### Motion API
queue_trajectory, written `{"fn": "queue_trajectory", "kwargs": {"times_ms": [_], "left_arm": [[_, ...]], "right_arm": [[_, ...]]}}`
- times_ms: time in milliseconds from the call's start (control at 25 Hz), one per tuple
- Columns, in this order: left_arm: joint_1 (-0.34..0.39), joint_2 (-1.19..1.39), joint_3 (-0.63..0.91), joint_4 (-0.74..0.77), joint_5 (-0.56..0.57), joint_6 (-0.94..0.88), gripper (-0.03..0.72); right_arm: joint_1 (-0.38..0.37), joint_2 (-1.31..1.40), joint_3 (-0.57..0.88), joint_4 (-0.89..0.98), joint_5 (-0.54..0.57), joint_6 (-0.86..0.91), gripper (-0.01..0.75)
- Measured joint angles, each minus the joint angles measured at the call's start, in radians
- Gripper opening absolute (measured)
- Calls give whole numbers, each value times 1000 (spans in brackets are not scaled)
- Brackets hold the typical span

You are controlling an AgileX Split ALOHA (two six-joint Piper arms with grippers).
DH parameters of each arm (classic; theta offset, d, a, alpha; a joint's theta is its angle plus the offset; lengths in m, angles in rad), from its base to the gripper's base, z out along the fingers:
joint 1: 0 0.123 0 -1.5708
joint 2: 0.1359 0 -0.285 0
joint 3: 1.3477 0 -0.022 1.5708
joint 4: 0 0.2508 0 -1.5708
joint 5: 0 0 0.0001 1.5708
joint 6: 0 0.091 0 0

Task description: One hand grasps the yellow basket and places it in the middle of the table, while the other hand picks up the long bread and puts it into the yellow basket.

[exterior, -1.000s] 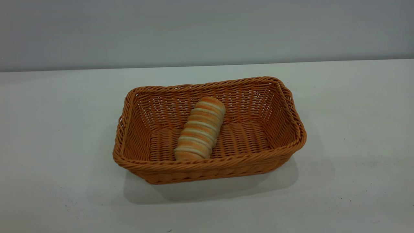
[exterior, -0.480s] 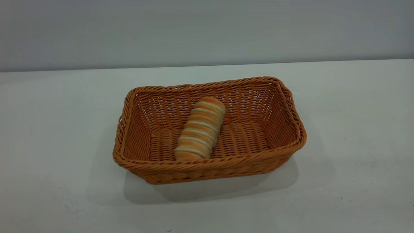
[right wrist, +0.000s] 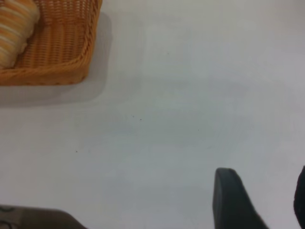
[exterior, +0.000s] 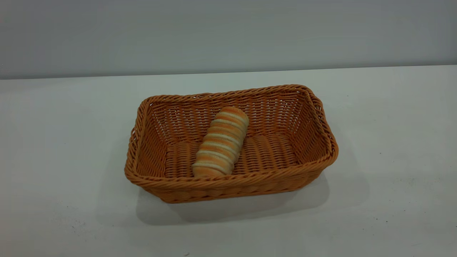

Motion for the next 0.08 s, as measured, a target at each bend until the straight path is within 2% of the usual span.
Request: {"fn": "queue_trajectory", "kwargs": {"times_ms": [80], "left_arm": [[0, 0, 0, 0, 0, 0, 413]], "right_arm": [[0, 0, 0, 0, 0, 0, 301]]}}
